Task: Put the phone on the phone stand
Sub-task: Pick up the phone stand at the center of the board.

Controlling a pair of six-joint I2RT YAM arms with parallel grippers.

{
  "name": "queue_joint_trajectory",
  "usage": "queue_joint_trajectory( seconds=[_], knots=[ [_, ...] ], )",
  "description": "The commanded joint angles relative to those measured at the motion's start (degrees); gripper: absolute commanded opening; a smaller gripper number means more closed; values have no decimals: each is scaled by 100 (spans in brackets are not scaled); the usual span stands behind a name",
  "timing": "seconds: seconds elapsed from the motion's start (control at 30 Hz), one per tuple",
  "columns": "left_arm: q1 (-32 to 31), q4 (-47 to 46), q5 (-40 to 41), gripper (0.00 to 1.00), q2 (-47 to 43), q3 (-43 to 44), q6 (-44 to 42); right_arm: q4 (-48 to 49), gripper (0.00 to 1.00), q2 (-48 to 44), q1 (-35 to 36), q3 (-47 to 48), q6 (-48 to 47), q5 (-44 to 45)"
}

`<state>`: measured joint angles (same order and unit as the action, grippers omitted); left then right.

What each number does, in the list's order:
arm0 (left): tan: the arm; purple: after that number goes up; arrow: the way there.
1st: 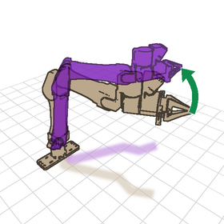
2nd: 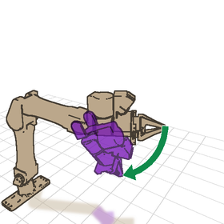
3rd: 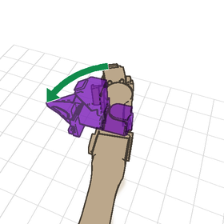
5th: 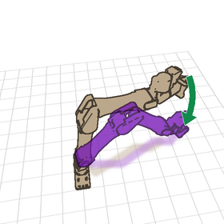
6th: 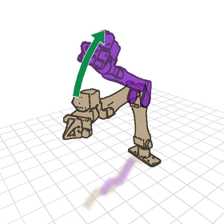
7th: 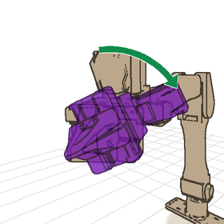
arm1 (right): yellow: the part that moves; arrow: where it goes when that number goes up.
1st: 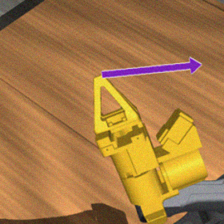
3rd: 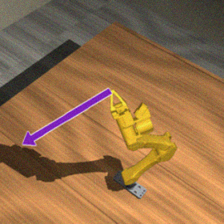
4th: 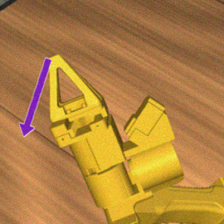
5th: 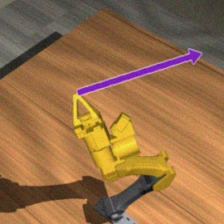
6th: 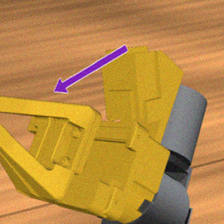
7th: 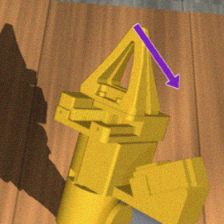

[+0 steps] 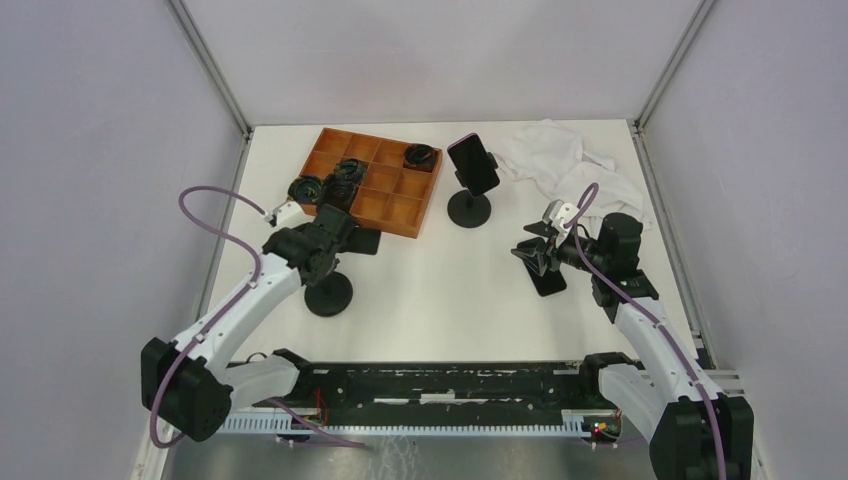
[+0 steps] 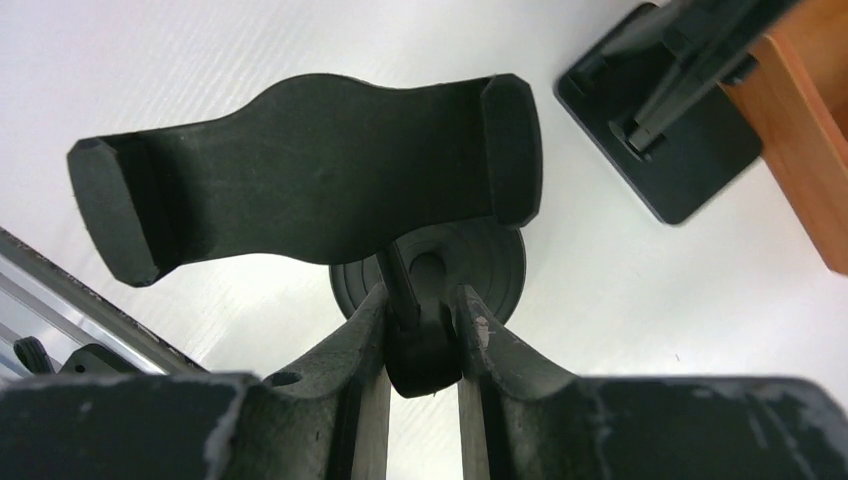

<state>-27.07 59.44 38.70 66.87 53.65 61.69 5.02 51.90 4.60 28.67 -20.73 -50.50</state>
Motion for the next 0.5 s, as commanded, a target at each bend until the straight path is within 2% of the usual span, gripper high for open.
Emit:
queue_joint_trajectory(
  seconds=[0.0, 0.2, 0.3, 0.47],
  knots=[
    [17, -301, -256, 2, -823, 162, -768, 26, 64, -78, -19, 122, -45, 14],
    [18, -884, -804, 2, -2186, -219, -1208, 26, 63, -80, -19, 123, -45, 6],
    [18, -925, -1306, 2, -2342, -120, -1489, 26, 64, -73, -19, 122, -41, 5],
    [11, -1509, -3047, 2, -2207, -110, -2085, 43, 63, -59, -16, 113, -36, 12]
  ],
)
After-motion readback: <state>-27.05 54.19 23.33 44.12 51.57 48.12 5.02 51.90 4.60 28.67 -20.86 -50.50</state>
